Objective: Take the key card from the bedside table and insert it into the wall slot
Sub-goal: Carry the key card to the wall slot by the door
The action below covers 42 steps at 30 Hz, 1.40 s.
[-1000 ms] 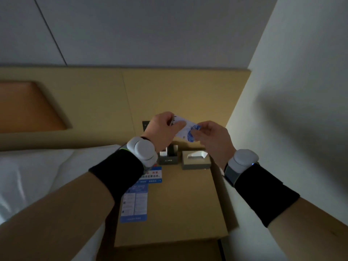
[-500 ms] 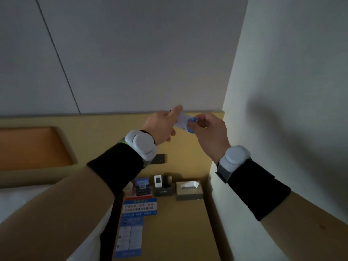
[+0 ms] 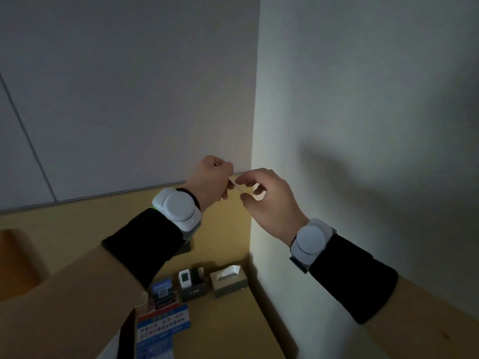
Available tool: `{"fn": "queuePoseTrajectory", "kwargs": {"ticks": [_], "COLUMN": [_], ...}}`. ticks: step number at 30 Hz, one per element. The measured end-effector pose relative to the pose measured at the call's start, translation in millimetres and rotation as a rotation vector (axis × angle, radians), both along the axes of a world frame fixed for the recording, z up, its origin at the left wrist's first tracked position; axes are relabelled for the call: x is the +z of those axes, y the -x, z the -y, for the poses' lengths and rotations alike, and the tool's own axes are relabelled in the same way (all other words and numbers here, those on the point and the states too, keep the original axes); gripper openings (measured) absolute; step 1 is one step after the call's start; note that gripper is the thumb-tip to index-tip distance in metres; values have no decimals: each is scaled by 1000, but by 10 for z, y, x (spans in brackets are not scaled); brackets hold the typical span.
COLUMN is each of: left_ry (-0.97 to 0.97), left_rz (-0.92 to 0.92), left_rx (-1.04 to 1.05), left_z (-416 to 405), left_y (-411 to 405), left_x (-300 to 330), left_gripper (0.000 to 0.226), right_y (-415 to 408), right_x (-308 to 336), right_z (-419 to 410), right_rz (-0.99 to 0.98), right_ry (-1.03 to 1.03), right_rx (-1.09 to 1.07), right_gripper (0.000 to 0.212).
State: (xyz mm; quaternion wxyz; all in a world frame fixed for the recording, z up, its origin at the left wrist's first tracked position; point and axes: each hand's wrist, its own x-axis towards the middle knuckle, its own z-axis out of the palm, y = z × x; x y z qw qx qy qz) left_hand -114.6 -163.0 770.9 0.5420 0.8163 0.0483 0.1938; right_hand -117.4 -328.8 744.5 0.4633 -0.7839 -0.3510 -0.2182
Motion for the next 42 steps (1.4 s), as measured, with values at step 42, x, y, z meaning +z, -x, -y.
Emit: {"fn": "queuePoseTrajectory", "kwargs": {"ticks": [42], "left_ry": [56], "left_rz": [227], "left_rx": [-1229], "left_z": [5544], "left_y": [5061], "left_x": [517], "left_gripper": [21], "right_y": [5927], "right_x": [508], "right_z": [4703], "right_rz": [-159], "right_ry": [-593], "right_rx": [-913], "right_gripper": [18]}}
